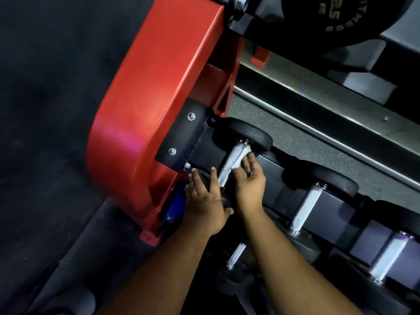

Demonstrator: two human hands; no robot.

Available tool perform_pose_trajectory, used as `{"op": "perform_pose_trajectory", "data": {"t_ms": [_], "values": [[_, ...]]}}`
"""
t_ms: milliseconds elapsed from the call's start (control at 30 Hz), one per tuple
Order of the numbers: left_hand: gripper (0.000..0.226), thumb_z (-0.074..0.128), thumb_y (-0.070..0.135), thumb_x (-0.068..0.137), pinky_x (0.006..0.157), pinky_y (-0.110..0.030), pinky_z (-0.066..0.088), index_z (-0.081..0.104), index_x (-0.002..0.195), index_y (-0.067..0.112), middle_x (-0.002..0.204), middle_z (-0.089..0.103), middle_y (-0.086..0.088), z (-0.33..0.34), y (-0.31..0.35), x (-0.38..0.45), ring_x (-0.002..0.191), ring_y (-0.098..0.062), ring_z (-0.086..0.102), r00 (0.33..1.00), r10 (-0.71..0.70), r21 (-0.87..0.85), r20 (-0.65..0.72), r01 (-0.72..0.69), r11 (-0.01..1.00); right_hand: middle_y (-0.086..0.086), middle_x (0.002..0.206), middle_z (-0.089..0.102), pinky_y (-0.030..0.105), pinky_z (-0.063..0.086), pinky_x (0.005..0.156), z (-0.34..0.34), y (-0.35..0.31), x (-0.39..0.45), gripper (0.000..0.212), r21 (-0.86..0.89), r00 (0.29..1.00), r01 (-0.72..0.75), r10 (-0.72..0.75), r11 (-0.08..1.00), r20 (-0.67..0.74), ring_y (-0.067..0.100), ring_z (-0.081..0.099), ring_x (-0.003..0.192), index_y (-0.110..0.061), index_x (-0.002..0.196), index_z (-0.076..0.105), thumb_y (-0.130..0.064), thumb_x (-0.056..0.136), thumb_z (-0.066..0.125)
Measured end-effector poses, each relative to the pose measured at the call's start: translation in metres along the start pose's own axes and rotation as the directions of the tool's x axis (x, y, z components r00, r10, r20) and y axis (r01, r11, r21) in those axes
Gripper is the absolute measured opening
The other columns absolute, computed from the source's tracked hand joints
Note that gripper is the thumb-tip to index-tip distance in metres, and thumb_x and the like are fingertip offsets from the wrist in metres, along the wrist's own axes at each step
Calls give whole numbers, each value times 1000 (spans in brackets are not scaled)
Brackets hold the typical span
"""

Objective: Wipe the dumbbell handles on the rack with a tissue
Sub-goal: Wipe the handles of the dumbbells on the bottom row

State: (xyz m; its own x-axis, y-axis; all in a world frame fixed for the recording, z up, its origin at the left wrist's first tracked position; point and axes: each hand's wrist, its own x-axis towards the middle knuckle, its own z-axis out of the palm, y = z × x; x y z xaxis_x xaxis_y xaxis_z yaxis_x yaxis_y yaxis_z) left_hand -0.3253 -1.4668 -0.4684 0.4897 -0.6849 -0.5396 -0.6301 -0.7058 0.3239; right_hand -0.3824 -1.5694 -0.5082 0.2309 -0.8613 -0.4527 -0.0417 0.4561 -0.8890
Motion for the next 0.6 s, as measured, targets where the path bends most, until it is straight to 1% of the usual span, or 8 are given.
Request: {"op": "perform_pose_trajectory", "data": {"t_ms": [100, 167, 267, 333, 433, 467, 533, 600], "values": [[124, 70, 60, 83, 124, -49, 3, -20, 158, 20, 158, -24, -34, 1, -1, 1, 152, -46, -10, 1000, -6, -8, 3, 6, 1000, 5, 85, 65, 25, 50, 66, 12, -17, 16, 29, 111, 990, -115, 106, 987, 89, 12, 58, 69, -12, 110, 66, 3, 88, 54], [124, 69, 61, 83, 125, -49, 3, -22, 157, 21, 158, -25, -34, 2, -2, 1, 152, -46, -11, 1000, -8, -9, 3, 8, 1000, 13, 81, 59, 30, 47, 62, 6, -16, 6, 14, 47, 966, -213, 203, 976, 158, 17, 53, 65, -17, 91, 67, -9, 82, 61], [124, 69, 61, 84, 125, -48, 0, -24, 157, 22, 158, -26, -33, 1, -2, 3, 152, -44, -13, 1000, -8, -8, 5, 8, 1000, 20, 87, 56, 39, 45, 71, -10, -15, -15, 17, -52, 919, -288, 291, 956, 265, 27, 51, 75, -13, 90, 68, -18, 74, 70], [123, 68, 60, 84, 124, -47, -2, -23, 157, 22, 158, -28, -32, 1, -2, 1, 152, -44, -14, 1000, -10, -15, 1, 10, 1000, 18, 81, 56, 33, 47, 69, -9, -24, -9, 5, 50, 922, -284, 258, 958, 288, 22, 54, 71, -12, 86, 66, -8, 83, 65], [123, 68, 61, 84, 124, -46, -4, -22, 157, 22, 158, -28, -32, 0, -1, 0, 152, -43, -16, 1000, 2, -5, -10, -2, 1000, 0, 67, 63, 20, 49, 57, 1, -33, 21, 20, 160, 930, -339, 305, 927, 204, 10, 59, 61, -16, 81, 58, -3, 95, 54], [123, 68, 61, 84, 123, -45, -5, -23, 157, 22, 158, -28, -31, 0, 0, -1, 152, -43, -16, 1000, 2, -9, -12, -2, 1000, -2, 68, 65, 20, 50, 55, 1, -33, 26, 16, 133, 920, -364, 333, 922, 208, 10, 60, 62, -17, 83, 58, -7, 96, 55], [123, 68, 62, 84, 123, -45, -6, -24, 157, 25, 158, -30, -29, 0, 0, -3, 152, -43, -16, 1000, -2, -10, -11, 1, 1000, 2, 77, 68, 23, 52, 60, -4, -27, 23, 9, -54, 866, -400, 397, 915, 305, 14, 63, 67, -17, 88, 62, -16, 96, 60], [123, 69, 62, 83, 123, -46, -5, -24, 157, 26, 159, -30, -28, 1, 0, -3, 152, -43, -13, 1000, -8, -9, -14, 7, 1000, 13, 82, 67, 32, 50, 67, -17, -14, 10, 8, -239, 835, -352, 419, 905, 356, 23, 60, 70, -11, 89, 67, -18, 92, 68]]}}
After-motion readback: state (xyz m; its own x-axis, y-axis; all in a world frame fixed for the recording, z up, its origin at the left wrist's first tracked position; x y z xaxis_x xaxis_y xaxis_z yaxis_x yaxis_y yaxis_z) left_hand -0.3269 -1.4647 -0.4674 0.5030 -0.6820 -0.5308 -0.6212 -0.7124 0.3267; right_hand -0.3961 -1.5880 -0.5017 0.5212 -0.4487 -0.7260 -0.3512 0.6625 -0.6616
